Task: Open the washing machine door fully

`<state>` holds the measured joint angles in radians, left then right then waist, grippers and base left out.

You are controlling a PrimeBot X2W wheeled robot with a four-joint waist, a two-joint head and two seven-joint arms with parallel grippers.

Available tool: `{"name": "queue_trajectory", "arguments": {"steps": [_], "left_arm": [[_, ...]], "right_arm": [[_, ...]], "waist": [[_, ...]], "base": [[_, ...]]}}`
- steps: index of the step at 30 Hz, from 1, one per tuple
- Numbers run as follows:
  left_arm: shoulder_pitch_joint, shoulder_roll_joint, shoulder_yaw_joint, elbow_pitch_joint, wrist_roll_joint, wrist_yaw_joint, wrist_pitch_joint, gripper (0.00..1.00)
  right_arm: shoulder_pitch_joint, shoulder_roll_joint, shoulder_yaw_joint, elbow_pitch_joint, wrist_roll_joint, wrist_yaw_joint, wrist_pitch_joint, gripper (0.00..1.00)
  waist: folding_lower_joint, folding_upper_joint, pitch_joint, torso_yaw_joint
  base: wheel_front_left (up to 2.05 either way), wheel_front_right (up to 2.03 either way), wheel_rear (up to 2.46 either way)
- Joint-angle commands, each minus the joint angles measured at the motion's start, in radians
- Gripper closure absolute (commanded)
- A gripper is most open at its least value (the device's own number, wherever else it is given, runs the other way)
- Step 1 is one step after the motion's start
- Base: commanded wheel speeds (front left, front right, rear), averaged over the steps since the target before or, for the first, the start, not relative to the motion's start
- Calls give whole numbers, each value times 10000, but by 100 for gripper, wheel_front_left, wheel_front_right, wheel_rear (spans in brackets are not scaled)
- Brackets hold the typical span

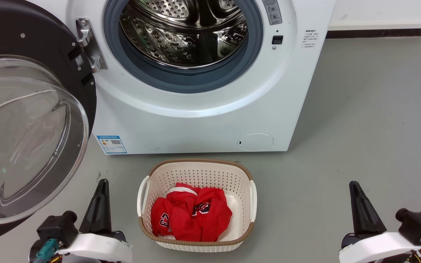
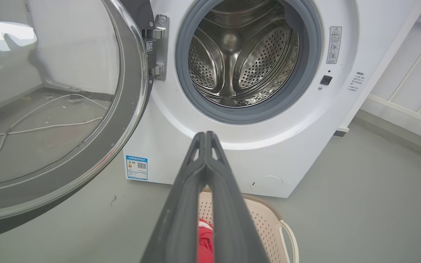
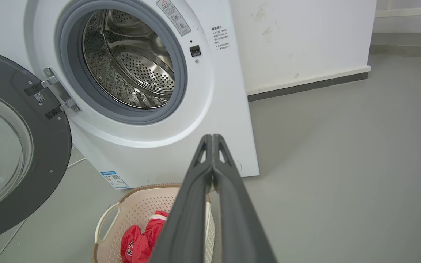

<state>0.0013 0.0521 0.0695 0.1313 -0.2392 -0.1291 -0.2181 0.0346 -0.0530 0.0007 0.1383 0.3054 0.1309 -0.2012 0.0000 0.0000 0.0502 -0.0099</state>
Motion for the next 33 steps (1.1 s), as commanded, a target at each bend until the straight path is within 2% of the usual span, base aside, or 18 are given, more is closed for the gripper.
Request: {"name": "queue_trajectory", "arguments": {"steps": [1,10,33], "left_arm": [[-246,31,39,-114,-451,-2,91,100],[-356,27,82,25,-2135,-4,489,100],[-612,16,190,345,-5585,-9,1332,100]], "right_arm": [[-279,-91,-5,-97,491,0,56,100],[-447,-174,-23,47,2195,0,350,100],[-747,-283,-140,328,5612,0,1006,100]], "waist": [[0,0,-6,1],[0,0,-42,8],[0,0,-130,27]], "base": [[0,0,0],[0,0,0],[0,0,0]]}}
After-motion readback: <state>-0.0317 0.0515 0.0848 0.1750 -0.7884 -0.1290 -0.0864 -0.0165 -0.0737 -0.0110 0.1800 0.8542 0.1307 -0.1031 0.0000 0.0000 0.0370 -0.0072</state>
